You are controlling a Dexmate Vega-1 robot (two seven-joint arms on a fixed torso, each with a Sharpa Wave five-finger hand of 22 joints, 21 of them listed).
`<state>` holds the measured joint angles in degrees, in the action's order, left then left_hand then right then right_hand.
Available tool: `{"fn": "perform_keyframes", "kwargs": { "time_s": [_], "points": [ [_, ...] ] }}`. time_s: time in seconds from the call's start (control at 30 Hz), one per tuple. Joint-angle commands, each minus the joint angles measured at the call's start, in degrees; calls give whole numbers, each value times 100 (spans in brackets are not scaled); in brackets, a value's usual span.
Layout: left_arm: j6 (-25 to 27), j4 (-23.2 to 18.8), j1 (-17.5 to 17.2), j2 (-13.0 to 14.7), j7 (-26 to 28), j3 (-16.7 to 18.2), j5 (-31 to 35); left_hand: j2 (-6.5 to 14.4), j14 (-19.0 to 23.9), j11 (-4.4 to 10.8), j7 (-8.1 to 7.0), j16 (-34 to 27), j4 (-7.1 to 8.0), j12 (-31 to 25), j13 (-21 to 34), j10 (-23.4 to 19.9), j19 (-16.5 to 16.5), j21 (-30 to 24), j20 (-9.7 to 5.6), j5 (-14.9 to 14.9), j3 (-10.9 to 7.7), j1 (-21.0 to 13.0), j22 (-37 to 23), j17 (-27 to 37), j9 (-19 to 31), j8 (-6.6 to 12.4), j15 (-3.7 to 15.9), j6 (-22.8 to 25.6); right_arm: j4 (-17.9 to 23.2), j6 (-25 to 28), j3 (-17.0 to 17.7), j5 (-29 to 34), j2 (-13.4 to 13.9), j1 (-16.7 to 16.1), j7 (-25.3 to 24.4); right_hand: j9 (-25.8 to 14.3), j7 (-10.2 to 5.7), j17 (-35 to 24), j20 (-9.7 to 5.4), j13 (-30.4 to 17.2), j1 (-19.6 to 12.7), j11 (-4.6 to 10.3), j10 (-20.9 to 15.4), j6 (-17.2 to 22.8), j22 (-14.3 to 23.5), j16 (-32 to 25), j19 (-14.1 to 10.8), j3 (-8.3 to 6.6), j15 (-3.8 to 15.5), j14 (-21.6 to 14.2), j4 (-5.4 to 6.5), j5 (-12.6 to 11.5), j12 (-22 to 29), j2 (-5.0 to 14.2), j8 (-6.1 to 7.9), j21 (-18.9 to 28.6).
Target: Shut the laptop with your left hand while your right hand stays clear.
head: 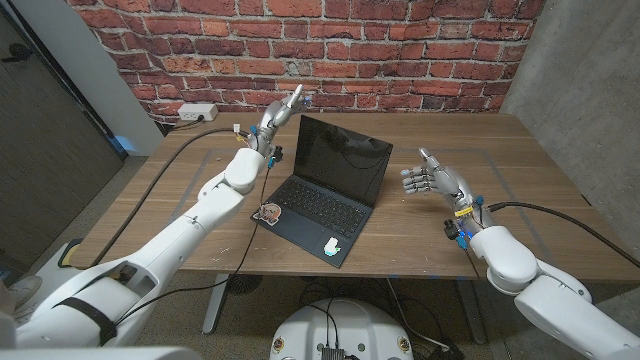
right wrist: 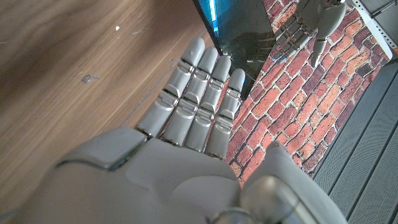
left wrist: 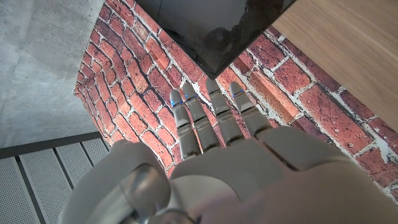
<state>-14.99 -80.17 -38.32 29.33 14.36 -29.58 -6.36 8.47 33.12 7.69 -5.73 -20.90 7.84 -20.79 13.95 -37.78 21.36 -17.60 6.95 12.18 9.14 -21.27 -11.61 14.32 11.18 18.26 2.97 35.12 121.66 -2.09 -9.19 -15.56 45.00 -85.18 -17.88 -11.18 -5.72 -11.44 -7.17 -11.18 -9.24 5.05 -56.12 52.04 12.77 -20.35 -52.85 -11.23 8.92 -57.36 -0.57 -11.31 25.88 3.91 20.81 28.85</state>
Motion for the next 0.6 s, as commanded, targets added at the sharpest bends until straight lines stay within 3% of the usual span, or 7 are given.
{"fn": "perform_keyframes", "kwargs": {
  "time_s": [0.03,0.2,0.6],
  "points": [
    [275,-286,13,126,162,-61,360,10,231,10,52,-122,19,-54,58,-125,392,-150,38,-13,12,-38,-19,65,18,-13,728,69,-35,-258,-181,-124,67,28,287,5,-26,4,-393,-3,-12,37,-106,116,-3,-13,-142,-27,361,-136,-17,-22,36,19,31,77],
    [176,-282,-16,64,436,-62,561,-22,900,41,148,-391,10,-297,147,-768,959,-358,-174,-25,35,-84,-20,151,22,116,850,635,-81,-282,-236,-146,86,48,329,8,-45,22,-450,2,-13,72,-143,127,-19,15,-267,-27,375,-211,-17,-22,13,19,1,135],
    [15,-295,-71,49,765,-31,863,-17,1700,40,289,-701,-14,-524,246,-1402,1247,-561,-529,-26,48,-173,-133,231,24,231,852,1206,-92,-305,-356,-201,149,90,403,10,-63,33,-498,8,-13,86,-98,95,-55,70,-386,-18,386,-292,-21,-20,-65,0,-68,185]
  ]
}}
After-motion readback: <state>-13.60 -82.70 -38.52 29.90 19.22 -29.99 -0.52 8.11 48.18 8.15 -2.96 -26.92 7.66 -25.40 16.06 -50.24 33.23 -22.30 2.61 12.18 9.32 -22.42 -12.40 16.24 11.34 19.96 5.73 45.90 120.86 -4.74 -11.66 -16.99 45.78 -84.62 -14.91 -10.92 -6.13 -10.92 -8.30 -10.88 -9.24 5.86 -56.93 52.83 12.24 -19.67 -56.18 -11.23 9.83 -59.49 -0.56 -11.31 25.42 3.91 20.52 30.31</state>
